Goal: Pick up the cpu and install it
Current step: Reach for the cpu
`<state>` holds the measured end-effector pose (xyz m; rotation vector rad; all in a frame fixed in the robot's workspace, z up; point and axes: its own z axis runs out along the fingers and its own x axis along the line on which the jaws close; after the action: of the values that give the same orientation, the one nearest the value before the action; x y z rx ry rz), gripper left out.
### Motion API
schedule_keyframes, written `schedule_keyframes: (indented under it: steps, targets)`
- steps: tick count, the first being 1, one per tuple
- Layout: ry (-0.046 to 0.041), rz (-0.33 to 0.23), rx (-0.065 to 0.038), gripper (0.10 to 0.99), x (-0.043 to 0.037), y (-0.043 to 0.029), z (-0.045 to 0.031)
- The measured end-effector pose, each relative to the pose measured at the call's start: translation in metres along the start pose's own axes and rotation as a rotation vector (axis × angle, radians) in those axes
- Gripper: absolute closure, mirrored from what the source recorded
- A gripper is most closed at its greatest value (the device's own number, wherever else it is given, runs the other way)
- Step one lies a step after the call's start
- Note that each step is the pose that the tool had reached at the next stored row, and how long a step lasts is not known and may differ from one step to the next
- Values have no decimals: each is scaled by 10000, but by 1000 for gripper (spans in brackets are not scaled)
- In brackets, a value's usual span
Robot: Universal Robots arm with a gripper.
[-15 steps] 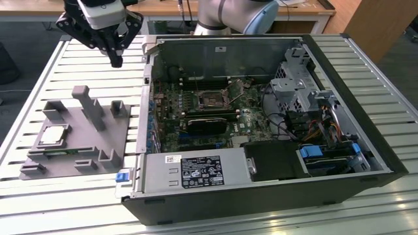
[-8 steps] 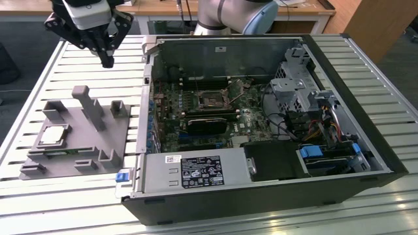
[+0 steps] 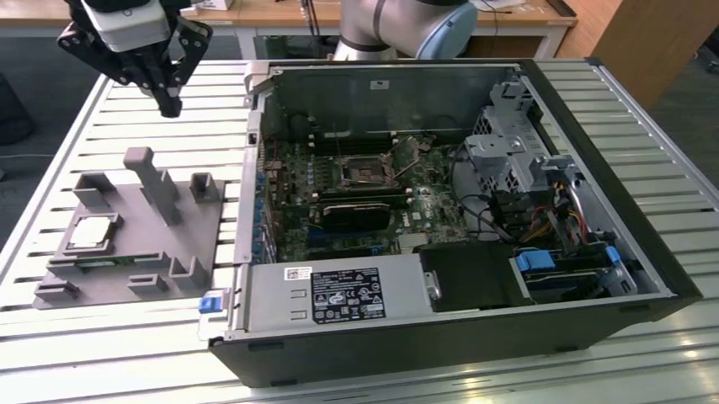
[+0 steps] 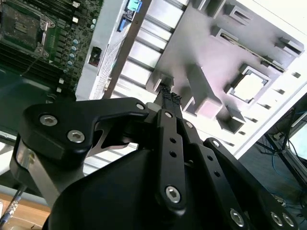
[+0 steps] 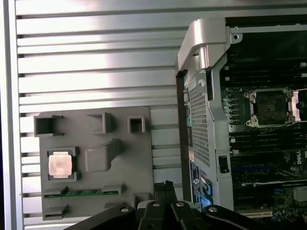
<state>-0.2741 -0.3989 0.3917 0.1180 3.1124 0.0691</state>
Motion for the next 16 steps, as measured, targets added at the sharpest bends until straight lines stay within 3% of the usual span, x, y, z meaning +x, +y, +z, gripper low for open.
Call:
schedule_keyframes:
  steps: [16]
  targets:
    - [2, 0, -2, 980, 245, -18, -2]
